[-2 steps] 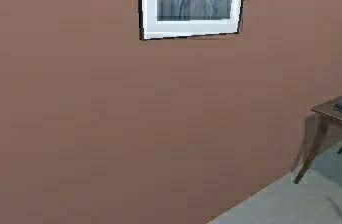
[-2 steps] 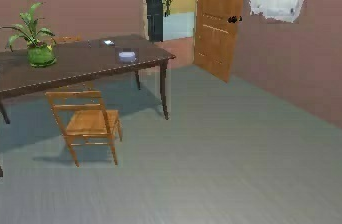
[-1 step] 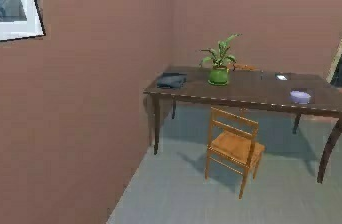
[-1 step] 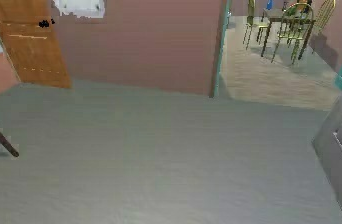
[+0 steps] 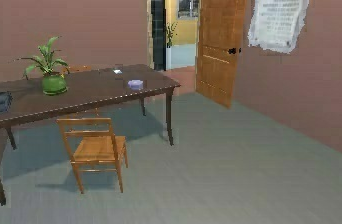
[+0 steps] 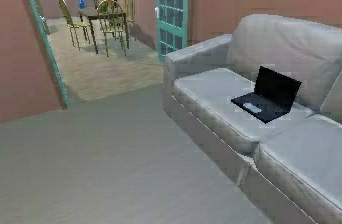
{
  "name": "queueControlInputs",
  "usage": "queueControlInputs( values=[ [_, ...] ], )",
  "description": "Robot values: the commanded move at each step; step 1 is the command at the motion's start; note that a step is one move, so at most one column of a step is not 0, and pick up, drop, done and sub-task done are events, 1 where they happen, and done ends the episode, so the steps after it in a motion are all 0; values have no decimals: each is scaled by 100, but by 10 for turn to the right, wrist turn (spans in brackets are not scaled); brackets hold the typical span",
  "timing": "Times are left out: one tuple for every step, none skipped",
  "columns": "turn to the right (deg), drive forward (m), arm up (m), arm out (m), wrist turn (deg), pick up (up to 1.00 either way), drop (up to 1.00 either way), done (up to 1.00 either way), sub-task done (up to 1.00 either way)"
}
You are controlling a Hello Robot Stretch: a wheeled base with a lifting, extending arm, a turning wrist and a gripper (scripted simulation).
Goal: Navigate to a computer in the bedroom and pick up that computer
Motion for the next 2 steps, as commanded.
queueControlInputs(
  values=[
    [120, 0, 0, 0, 0, 0, 0, 0, 0],
    [0, 100, 0, 0, 0, 0, 0, 0, 0]
  ],
)
